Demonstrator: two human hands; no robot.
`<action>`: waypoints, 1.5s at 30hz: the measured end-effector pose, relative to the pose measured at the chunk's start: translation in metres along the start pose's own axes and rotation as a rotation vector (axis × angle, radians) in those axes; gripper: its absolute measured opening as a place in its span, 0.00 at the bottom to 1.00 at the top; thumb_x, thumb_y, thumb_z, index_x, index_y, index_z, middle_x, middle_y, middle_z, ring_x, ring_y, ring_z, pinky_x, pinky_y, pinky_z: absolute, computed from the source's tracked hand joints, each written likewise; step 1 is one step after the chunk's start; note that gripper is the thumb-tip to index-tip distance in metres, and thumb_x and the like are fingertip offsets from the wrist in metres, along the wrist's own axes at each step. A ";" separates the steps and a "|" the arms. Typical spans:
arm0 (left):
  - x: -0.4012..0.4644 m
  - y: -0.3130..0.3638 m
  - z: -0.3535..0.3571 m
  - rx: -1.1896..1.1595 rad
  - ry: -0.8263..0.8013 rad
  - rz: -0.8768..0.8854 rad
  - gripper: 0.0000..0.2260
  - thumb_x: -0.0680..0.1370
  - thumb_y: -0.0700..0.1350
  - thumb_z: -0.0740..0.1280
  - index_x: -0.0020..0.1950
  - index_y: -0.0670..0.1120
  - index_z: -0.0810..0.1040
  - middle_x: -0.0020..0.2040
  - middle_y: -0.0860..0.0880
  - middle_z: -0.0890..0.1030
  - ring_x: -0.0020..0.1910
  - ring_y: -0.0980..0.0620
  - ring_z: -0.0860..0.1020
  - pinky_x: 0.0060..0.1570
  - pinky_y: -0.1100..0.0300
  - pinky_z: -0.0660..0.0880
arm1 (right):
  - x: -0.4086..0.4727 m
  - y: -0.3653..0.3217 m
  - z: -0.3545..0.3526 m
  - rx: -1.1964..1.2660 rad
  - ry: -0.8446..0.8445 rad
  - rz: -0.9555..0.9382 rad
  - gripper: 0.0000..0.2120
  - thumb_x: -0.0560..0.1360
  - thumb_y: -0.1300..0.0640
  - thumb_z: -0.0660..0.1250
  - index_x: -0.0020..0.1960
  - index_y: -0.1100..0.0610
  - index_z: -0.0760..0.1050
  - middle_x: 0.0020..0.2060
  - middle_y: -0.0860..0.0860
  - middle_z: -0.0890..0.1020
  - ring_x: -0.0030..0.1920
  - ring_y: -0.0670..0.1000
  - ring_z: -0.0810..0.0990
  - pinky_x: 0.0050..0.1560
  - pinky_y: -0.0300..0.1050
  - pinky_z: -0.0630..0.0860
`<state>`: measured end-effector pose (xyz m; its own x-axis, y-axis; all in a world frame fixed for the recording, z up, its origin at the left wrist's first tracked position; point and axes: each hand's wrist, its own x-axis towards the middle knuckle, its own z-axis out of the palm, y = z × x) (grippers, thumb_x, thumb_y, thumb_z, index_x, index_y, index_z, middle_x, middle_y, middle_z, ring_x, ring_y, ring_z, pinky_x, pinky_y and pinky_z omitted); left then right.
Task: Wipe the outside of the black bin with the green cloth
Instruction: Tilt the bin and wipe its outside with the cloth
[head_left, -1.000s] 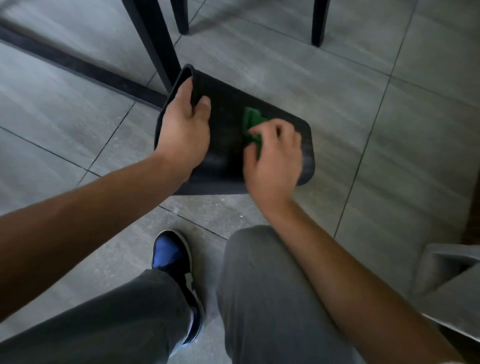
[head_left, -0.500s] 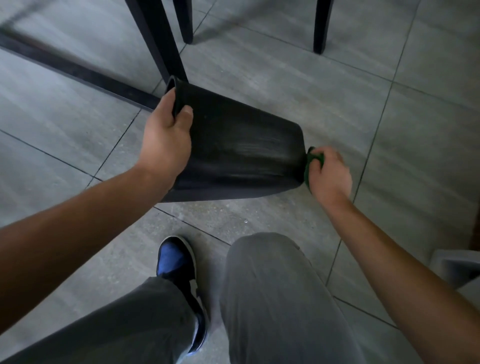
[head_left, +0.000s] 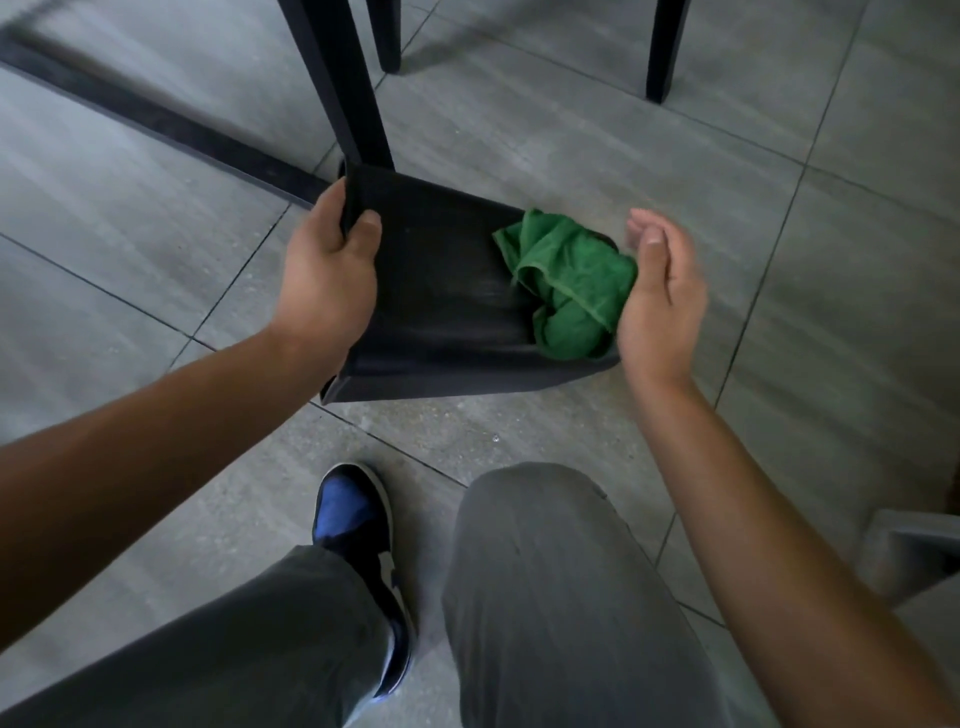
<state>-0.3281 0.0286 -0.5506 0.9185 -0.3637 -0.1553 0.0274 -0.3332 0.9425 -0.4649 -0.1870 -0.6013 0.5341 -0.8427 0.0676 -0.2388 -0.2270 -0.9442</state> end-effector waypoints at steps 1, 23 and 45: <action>0.000 -0.001 0.000 0.000 -0.009 0.001 0.12 0.87 0.48 0.58 0.61 0.67 0.73 0.59 0.59 0.82 0.58 0.58 0.82 0.57 0.59 0.81 | -0.006 -0.004 0.002 0.010 -0.017 -0.037 0.18 0.86 0.50 0.56 0.67 0.57 0.78 0.62 0.50 0.84 0.64 0.45 0.81 0.69 0.49 0.76; 0.003 -0.032 -0.013 -0.172 0.066 -0.057 0.13 0.85 0.42 0.61 0.67 0.51 0.79 0.53 0.54 0.87 0.55 0.51 0.85 0.55 0.57 0.81 | -0.074 -0.058 0.097 -0.245 -0.330 -0.607 0.08 0.71 0.61 0.71 0.49 0.57 0.84 0.56 0.56 0.82 0.52 0.59 0.79 0.49 0.50 0.77; -0.002 0.013 0.010 0.038 0.034 0.084 0.13 0.85 0.41 0.59 0.64 0.56 0.77 0.51 0.60 0.85 0.54 0.60 0.83 0.58 0.59 0.80 | -0.031 -0.067 0.089 -0.318 -0.226 -0.368 0.08 0.72 0.54 0.66 0.49 0.51 0.81 0.52 0.51 0.80 0.52 0.53 0.79 0.42 0.42 0.73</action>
<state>-0.3334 0.0157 -0.5410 0.9297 -0.3626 -0.0653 -0.0650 -0.3359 0.9396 -0.3930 -0.1023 -0.5694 0.7814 -0.5617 0.2717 -0.2180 -0.6538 -0.7246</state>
